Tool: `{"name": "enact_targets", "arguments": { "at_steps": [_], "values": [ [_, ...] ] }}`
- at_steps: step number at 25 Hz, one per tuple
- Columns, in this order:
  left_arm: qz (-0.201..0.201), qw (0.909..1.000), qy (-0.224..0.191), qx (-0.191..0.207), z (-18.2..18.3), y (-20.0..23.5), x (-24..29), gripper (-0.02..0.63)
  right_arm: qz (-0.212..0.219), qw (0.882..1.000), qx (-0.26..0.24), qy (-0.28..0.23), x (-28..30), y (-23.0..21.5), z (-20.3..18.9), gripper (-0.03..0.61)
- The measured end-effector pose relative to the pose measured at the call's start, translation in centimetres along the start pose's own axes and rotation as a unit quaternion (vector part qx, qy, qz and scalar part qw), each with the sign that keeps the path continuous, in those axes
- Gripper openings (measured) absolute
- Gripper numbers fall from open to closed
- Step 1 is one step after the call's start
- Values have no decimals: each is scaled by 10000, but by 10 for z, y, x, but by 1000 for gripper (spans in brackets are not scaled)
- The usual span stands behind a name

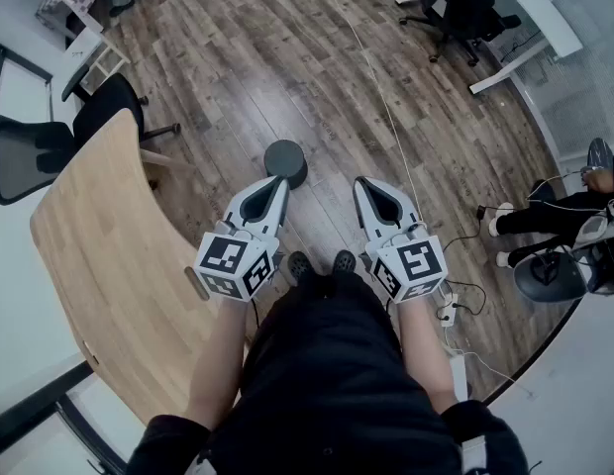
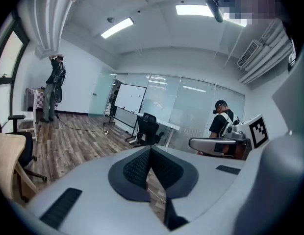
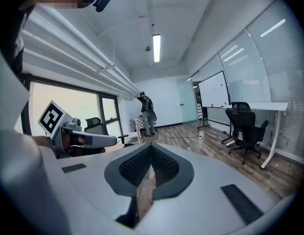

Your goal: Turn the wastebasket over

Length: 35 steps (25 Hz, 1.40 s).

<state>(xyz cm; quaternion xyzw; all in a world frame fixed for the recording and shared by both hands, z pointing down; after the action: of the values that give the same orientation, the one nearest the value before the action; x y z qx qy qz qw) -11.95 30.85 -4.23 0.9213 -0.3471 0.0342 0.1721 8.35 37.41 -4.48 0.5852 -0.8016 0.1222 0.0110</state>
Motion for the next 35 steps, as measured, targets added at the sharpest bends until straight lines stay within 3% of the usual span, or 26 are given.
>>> {"name": "enact_targets", "arguments": {
  "at_steps": [6, 10, 16, 27, 35],
  "values": [
    [75, 10000, -5, 15, -5, 0, -8, 17, -21, 10000, -27, 0, -7, 4, -1, 32],
    [0, 9996, -81, -257, -1, 1, -14, 17, 30, 10000, -24, -11, -9, 5, 0, 32],
    [84, 9995, 109, 291, 0, -3, -19, 17, 135, 9999, 65, -63, -11, 9, 0, 32],
    [219, 9994, 270, 16, -22, 12, -27, 17, -91, 9989, 418, 203, -14, 11, -23, 32],
    [345, 9982, 486, -115, -35, 32, -7, 17, 318, 9971, 457, 516, 18, 3, -38, 32]
  ]
}}
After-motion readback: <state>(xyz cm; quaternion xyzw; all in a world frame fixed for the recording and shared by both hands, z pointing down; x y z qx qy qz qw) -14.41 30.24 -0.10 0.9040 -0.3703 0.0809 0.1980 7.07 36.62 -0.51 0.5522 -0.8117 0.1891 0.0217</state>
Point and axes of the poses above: the fingertips, and each gripper's own axes: x forward along the fingers, y to its left, z out of its top, the point moved 8 cm from there along -x, backward along the fingers, and after that the axes turned 7 degrees about -y, right-handed, at the moved point
